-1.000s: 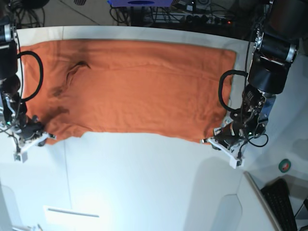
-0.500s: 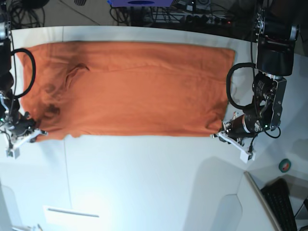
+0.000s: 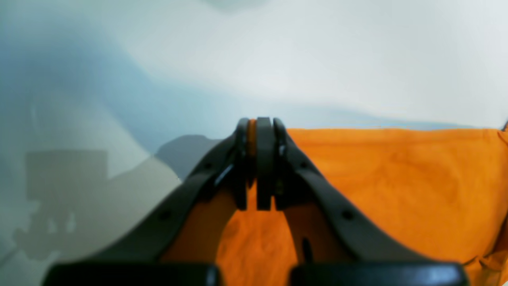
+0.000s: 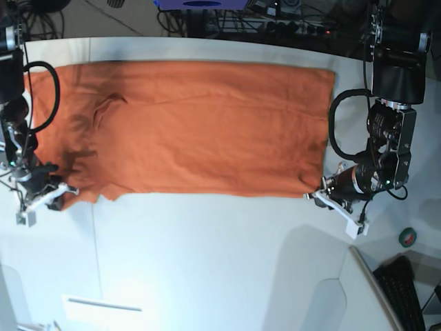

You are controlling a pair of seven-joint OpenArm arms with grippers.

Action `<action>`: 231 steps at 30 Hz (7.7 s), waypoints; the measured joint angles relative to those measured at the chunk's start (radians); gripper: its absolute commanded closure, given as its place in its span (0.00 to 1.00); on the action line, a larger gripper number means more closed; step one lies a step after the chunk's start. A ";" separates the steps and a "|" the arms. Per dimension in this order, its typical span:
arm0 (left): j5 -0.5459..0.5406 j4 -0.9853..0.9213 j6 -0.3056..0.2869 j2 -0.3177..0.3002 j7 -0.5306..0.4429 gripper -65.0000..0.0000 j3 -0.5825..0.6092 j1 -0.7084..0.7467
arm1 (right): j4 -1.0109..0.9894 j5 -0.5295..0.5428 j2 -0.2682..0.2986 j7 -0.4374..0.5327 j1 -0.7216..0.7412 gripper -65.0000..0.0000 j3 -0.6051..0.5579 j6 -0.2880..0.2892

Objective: Layout the t-shirt on the table in an organized manner, then fold the t-shirt properly
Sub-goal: 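Fold the grasped edge over onto the shirt with both grippers, then lay the folded edge down and open both grippers, then move the left gripper inward along the strip and grasp its end, then pull the strip ends apart with both grippers to straighten it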

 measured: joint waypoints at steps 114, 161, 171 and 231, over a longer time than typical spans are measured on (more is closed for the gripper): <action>0.003 0.403 -0.049 -0.036 0.210 0.99 -0.235 0.518 | 0.628 0.000 -0.048 -0.342 -0.714 1.00 0.413 0.045; -0.038 0.113 -0.072 0.146 0.047 1.00 0.057 0.349 | 0.281 0.000 -0.058 -0.438 -0.463 1.00 0.513 0.042; 0.000 0.110 -0.049 0.080 0.056 1.00 -0.086 0.341 | 0.389 0.002 -0.113 -0.459 -0.491 1.00 0.440 0.045; 0.133 0.113 -0.359 0.106 0.062 0.09 -0.616 0.468 | 0.894 0.000 -0.158 -0.559 -0.708 1.00 0.430 -0.068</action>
